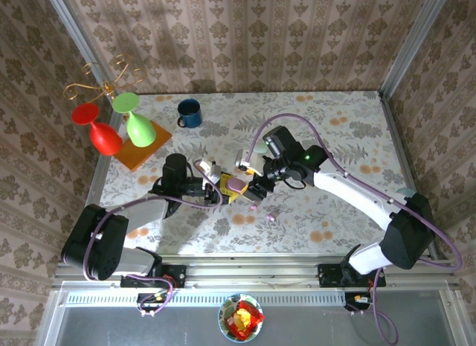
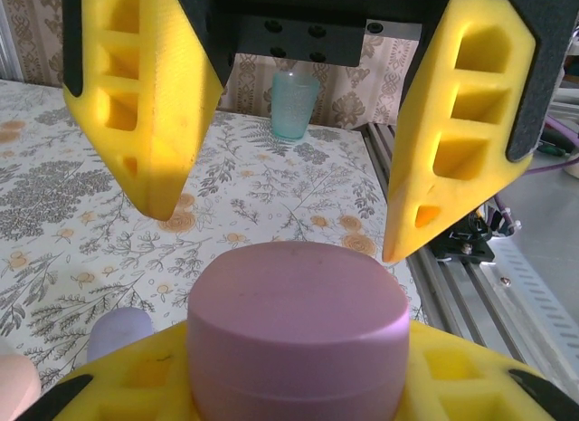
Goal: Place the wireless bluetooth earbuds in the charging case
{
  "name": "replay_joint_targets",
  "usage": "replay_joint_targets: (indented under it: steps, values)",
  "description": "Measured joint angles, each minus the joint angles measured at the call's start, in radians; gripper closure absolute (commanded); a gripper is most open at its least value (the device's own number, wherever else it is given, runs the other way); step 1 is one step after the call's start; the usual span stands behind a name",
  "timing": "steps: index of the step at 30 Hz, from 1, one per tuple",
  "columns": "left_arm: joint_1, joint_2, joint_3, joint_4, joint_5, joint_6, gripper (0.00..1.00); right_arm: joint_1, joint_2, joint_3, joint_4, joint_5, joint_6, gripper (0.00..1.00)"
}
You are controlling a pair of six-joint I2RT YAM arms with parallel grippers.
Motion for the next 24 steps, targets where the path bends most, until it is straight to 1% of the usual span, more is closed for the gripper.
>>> replay_joint_targets:
  steps: [6,12,19,24]
  values:
    - [0.000,0.000,0.000,0.032,0.001,-0.013,0.84,-0.001,0.003,0.000,0.033,-0.005,0.008,0.28]
    - [0.006,0.000,0.000,0.040,-0.002,-0.016,0.83,-0.003,0.020,0.000,0.054,0.007,0.049,0.28]
    - [0.013,0.000,-0.004,0.052,-0.039,-0.015,0.83,-0.050,-0.005,-0.033,0.101,-0.021,0.119,0.29]
    - [0.012,0.000,-0.006,0.063,-0.033,-0.015,0.83,-0.069,-0.026,-0.035,0.139,-0.017,0.159,0.29]
